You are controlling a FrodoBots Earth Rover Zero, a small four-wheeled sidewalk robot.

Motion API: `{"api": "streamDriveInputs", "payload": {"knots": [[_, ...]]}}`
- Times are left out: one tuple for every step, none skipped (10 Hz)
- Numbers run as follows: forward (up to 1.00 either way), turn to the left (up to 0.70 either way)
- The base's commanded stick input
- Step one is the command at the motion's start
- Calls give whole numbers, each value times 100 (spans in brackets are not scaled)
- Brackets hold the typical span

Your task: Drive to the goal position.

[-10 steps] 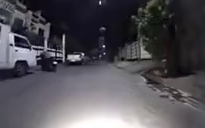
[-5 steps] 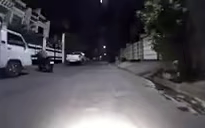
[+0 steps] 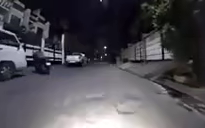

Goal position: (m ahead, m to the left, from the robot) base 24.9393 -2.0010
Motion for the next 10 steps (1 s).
{"api": "streamDriveInputs", "payload": {"knots": [[100,5],[100,5],[100,5],[100,5],[100,5],[100,5],[100,5],[100,5],[100,5],[100,5]]}}
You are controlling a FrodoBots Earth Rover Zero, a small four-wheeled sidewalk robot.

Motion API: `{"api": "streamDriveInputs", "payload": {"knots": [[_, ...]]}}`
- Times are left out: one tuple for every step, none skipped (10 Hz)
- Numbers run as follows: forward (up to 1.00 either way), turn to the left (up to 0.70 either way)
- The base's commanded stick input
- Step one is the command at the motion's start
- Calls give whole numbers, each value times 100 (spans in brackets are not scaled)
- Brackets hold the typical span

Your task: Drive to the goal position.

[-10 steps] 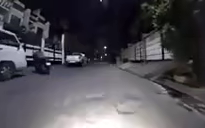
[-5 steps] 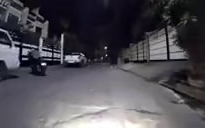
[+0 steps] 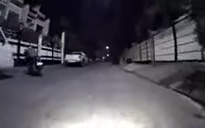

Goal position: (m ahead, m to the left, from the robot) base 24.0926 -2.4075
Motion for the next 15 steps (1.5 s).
{"api": "streamDriveInputs", "payload": {"knots": [[100,0],[100,-18],[100,-5],[100,4],[100,5],[100,5],[100,5],[100,5],[100,5],[100,5],[100,-2],[100,-37],[100,-39],[100,-11],[100,1]]}}
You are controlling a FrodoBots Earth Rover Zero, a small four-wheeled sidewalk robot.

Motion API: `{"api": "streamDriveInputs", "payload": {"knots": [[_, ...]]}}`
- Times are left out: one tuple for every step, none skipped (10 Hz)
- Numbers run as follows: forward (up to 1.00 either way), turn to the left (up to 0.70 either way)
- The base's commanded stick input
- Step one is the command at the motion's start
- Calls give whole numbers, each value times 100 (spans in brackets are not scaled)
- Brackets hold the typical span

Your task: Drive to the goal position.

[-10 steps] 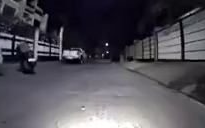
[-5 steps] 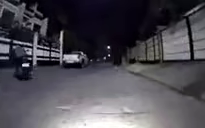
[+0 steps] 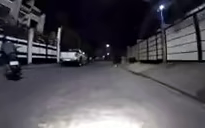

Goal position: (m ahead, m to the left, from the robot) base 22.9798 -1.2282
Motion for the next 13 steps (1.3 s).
{"api": "streamDriveInputs", "payload": {"knots": [[100,5],[100,5],[100,5],[100,5],[100,5],[100,5],[100,5],[100,5],[100,5],[100,5],[100,5],[100,5],[100,5]]}}
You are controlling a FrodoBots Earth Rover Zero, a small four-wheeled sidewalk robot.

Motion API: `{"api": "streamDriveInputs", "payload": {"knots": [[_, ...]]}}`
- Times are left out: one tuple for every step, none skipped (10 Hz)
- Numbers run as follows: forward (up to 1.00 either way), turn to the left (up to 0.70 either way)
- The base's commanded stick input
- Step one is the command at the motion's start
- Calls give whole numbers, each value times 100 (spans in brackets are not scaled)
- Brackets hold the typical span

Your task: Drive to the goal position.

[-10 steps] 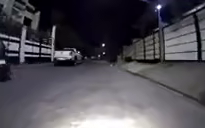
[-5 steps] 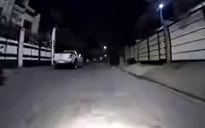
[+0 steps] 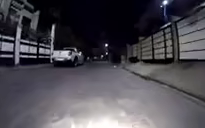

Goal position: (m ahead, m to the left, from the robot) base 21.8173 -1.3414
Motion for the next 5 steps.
{"api": "streamDriveInputs", "payload": {"knots": [[100,-2],[100,-21],[100,-39],[100,-20],[100,5]]}}
